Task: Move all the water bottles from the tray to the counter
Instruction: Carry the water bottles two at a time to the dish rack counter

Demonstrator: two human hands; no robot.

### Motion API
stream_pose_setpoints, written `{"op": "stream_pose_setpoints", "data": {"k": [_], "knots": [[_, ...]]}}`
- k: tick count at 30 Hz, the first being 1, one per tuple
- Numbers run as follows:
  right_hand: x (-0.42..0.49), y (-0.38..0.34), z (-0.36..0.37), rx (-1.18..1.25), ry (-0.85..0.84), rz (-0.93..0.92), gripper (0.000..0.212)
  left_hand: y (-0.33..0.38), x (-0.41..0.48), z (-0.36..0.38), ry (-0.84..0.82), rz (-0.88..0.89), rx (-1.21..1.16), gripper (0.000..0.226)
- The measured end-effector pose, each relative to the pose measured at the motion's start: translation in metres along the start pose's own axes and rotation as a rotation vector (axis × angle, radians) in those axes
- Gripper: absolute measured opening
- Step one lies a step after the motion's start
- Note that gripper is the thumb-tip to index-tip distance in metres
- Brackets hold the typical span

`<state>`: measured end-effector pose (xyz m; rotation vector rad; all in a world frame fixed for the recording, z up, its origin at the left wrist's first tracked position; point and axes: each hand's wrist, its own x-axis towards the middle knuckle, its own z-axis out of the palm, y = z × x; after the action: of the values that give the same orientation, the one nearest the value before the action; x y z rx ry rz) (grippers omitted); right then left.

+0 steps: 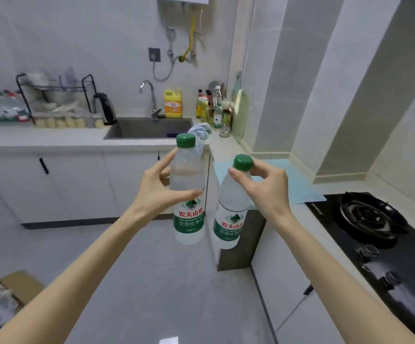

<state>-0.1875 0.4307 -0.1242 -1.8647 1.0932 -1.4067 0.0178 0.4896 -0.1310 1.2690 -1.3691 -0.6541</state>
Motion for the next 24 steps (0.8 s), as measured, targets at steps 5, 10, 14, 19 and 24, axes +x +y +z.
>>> {"op": "stream_pose_setpoints", "data": {"k": [5, 10, 14, 19, 24], "knots": [[0.045, -0.006, 0.102, 0.066, -0.119, -0.063, 0.030, -0.039, 0.017, -0.085, 0.166, -0.065, 0.063, 0.094], [0.093, -0.006, 0.213, 0.140, -0.241, -0.100, 0.030, -0.081, 0.040, -0.166, 0.346, -0.143, 0.123, 0.097], [0.135, -0.005, 0.303, 0.193, -0.333, -0.123, 0.028, -0.116, 0.068, -0.226, 0.483, -0.184, 0.170, 0.098], [0.193, -0.011, 0.415, 0.265, -0.466, -0.146, 0.028, -0.151, 0.112, -0.300, 0.671, -0.220, 0.218, 0.099], [0.249, -0.025, 0.518, 0.318, -0.573, -0.155, 0.024, -0.181, 0.156, -0.376, 0.824, -0.248, 0.242, 0.093]]}}
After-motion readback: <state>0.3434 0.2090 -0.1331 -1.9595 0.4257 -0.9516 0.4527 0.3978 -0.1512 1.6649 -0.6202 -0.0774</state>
